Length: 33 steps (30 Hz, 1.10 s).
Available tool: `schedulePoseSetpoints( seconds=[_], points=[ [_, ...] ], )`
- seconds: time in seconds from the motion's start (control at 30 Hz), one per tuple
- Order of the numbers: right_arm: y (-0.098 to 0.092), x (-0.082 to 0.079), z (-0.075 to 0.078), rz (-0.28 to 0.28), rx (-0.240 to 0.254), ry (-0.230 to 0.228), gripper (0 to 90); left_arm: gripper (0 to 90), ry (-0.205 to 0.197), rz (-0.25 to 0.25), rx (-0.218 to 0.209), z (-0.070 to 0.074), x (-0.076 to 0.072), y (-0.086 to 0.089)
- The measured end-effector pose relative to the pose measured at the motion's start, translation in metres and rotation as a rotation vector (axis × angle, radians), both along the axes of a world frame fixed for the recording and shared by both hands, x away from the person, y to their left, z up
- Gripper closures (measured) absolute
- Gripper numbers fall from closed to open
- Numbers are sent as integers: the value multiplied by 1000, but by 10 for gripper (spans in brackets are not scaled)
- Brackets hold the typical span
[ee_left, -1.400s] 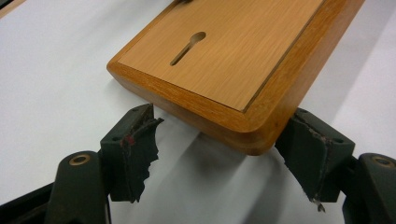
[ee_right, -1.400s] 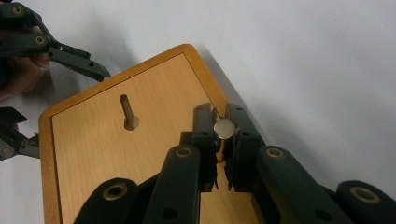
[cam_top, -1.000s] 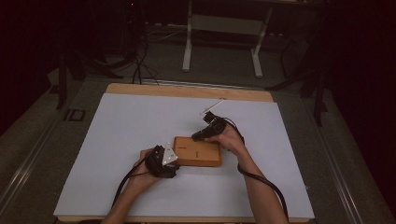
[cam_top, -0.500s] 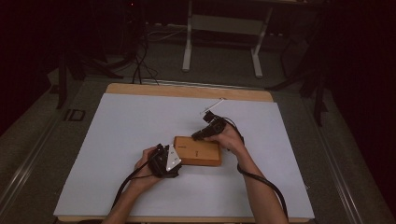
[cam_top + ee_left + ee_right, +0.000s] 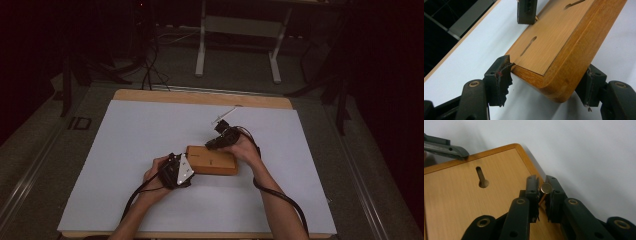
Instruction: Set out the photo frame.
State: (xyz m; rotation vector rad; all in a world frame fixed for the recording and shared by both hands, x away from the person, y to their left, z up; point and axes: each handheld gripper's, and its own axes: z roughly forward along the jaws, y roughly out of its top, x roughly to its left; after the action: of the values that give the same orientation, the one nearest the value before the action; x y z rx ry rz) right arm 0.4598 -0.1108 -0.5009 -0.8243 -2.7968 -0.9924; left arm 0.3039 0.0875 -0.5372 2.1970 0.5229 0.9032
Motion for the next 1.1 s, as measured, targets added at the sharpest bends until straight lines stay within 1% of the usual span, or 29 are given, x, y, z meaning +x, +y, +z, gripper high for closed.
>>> schedulePoseSetpoints(
  seconds=[0.1, 0.27, 0.4, 0.47, 0.5, 0.6, 0.9, 1.03, 1.1],
  points=[
    [1, -1, 1, -5, -17, -15, 801, 363, -7, -3, -13, 1, 1, 0],
    [5, -2, 3, -11, -52, -49, 778, 392, -31, -9, -10, 4, -1, -1],
    [8, -4, 4, -10, -87, -81, 762, 414, -41, -20, -6, 6, -1, -1],
    [9, -5, 5, -12, -100, -89, 754, 438, -53, -45, -11, 7, -2, -3],
    [10, -5, 5, -7, -105, -100, 752, 450, -55, -58, -13, 8, -3, -5],
    [13, -5, 5, -2, -128, -113, 751, 475, -51, -77, -12, 8, -4, -10],
    [12, -3, 5, -13, -122, -80, 756, 488, -49, -82, 0, 11, -3, -10],
    [13, -2, 6, -12, -131, -79, 745, 495, -44, -85, 1, 13, -1, -9],
    [14, -2, 7, -11, -144, -90, 724, 499, -41, -88, -1, 14, 0, -8]
  ],
)
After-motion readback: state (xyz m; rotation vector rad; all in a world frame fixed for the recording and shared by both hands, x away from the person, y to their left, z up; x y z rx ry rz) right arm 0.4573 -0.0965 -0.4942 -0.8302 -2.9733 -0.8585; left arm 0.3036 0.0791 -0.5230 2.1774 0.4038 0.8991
